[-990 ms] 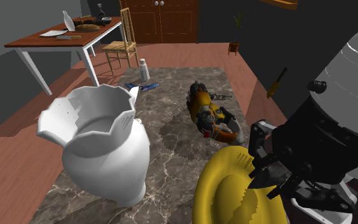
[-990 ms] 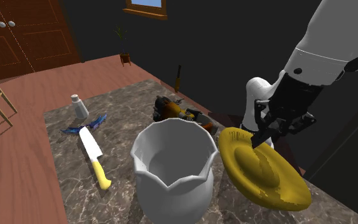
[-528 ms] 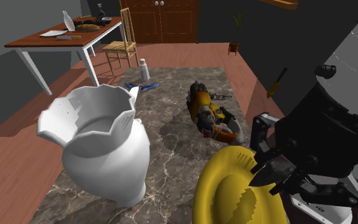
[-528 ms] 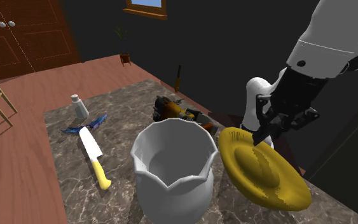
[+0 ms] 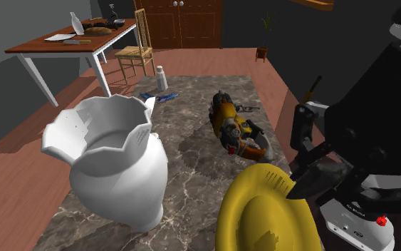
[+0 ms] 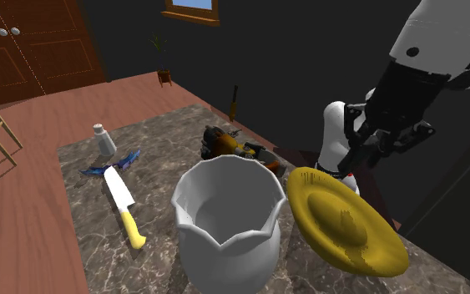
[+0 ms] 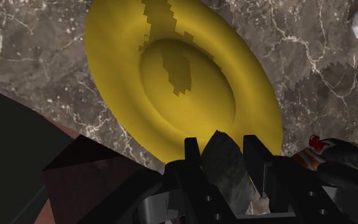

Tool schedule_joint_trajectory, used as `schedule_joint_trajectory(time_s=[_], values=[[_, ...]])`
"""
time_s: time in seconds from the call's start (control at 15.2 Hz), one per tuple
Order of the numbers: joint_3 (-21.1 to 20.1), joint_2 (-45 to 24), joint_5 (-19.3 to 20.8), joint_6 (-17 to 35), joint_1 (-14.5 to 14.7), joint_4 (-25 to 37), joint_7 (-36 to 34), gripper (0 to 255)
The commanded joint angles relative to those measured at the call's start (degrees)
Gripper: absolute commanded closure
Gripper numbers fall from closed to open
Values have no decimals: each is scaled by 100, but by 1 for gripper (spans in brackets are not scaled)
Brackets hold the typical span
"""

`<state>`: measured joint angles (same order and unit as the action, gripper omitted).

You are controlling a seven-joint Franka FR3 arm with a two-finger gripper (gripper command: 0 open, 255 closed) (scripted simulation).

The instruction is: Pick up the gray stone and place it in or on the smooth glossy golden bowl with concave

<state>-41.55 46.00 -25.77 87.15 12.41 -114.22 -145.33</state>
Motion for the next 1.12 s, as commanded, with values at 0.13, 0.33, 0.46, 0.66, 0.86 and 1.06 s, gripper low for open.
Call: schedule_joint_trajectory(time_s=[0.13, 0.33, 0.46, 0.66, 0.86, 1.06], values=[[68, -145, 97, -262, -70, 390, -29, 255], [-243, -613, 210, -399, -363, 1081, -244, 255], [-513, -931, 299, -464, -581, 1524, -406, 255], [-501, -795, 229, -262, -509, 1193, -354, 255], [-504, -673, 161, -62, -442, 878, -310, 255], [-521, -563, 93, 136, -380, 577, -270, 255]])
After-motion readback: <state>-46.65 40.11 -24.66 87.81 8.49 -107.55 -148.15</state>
